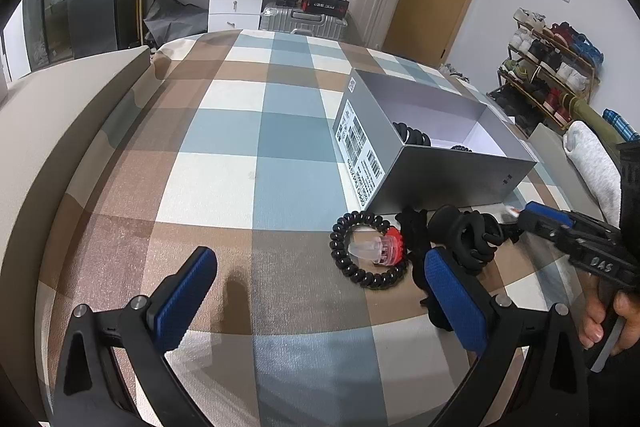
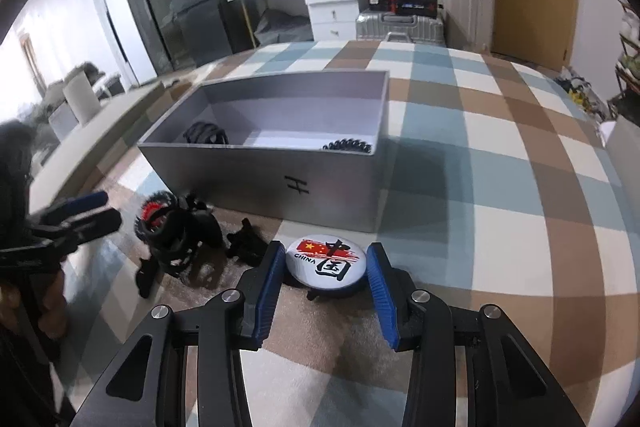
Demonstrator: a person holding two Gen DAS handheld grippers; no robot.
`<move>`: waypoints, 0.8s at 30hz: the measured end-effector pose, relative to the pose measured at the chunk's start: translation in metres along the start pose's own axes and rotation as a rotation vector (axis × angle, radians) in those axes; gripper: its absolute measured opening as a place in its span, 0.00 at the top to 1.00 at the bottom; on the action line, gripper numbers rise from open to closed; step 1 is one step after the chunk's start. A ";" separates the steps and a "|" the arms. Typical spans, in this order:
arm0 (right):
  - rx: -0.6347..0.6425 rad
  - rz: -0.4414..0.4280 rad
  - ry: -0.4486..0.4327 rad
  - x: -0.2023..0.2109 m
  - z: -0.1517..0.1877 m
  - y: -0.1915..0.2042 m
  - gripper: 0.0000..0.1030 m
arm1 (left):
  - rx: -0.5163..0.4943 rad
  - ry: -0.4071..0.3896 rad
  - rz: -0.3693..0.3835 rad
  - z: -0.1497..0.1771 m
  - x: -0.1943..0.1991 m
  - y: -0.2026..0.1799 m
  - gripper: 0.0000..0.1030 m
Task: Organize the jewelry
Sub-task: 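Grasp the white round CHINA badge with the right tool while the left tool grasps a black claw clip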
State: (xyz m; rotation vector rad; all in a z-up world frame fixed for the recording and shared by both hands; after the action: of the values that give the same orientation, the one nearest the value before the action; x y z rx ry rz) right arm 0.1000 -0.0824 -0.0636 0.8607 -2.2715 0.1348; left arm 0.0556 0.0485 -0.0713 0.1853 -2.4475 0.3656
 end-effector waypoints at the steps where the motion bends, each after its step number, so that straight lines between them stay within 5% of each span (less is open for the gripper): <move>1: -0.014 -0.010 -0.008 0.003 -0.001 -0.001 0.61 | -0.001 0.000 0.000 0.000 0.000 0.000 0.02; 14: -0.076 -0.053 -0.114 0.026 -0.008 -0.004 0.60 | -0.015 0.028 -0.008 0.004 -0.003 -0.003 0.02; 24: -0.078 -0.062 -0.131 0.033 -0.012 -0.002 0.60 | -0.138 0.054 0.003 0.011 -0.001 -0.023 0.02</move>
State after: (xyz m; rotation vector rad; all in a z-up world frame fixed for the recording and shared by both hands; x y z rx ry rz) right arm 0.0903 -0.0986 -0.0336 0.9218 -2.3518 -0.0389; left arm 0.0550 0.0228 -0.0756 0.1112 -2.4094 0.1995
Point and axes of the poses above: each gripper's, at about its wrist camera, not at the fingertips, and x roughly against the way its jaws point, y to its left, z to its underside, the point moved 6 cm from there along -x, roughly the way its jaws point, and after that the axes turned 8 degrees about -y, right-handed, at the moved point
